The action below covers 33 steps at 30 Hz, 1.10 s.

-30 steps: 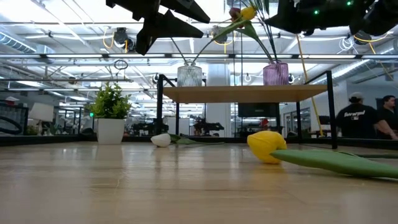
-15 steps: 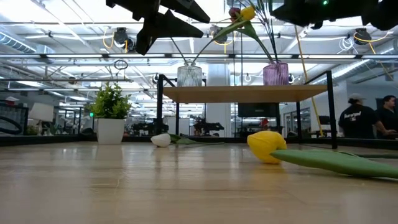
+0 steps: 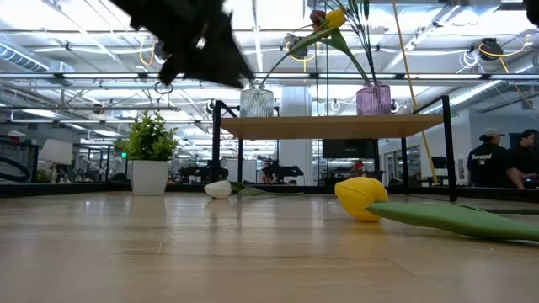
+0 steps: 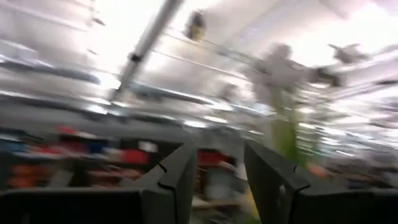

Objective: Pick and place flowers into a vace then onto a shelf
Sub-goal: Put the white tulip into the transparent vase

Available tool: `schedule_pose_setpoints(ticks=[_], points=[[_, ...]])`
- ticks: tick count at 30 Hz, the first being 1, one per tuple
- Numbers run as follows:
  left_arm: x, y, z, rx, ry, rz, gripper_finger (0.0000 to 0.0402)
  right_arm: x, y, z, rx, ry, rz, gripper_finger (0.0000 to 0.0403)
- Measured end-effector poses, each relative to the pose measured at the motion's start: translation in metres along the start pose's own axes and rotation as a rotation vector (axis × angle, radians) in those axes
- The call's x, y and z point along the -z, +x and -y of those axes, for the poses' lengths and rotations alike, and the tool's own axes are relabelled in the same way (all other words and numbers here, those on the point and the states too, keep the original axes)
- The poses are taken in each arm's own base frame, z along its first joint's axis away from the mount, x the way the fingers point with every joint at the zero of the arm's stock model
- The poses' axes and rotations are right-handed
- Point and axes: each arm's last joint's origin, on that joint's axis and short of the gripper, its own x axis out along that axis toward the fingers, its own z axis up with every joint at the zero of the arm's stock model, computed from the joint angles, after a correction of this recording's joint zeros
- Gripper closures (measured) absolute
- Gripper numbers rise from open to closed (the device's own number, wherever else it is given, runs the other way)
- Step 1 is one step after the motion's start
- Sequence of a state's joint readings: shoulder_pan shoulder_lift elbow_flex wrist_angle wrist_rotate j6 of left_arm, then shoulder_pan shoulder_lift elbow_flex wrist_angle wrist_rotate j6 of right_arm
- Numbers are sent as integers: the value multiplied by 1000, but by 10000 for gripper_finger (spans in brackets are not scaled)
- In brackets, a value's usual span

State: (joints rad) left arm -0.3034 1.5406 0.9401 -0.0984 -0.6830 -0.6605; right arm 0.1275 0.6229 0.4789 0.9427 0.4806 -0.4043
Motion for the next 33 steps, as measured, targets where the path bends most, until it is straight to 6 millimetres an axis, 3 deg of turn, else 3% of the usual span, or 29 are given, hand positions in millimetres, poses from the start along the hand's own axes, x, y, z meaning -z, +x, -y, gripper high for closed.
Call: schedule_pose_setpoints(ticks=[5,11,13,16,23,33], points=[[8,20,-28,-227,36,-74,275,-6,-5,-11,-155,162,36,281],[24,73,-54,-274,-16,-228,275,-5,-9,-21,-219,187,11,283],[27,84,-62,-315,-113,-225,275,-6,-10,-22,-230,205,11,284],[25,88,-68,-341,-197,-214,275,-7,-11,-24,-244,218,14,284],[20,91,-76,-347,-204,-221,275,-8,-12,-25,-251,213,14,286],[35,107,-87,-365,-280,-327,275,-8,-12,-24,-249,214,17,287]])
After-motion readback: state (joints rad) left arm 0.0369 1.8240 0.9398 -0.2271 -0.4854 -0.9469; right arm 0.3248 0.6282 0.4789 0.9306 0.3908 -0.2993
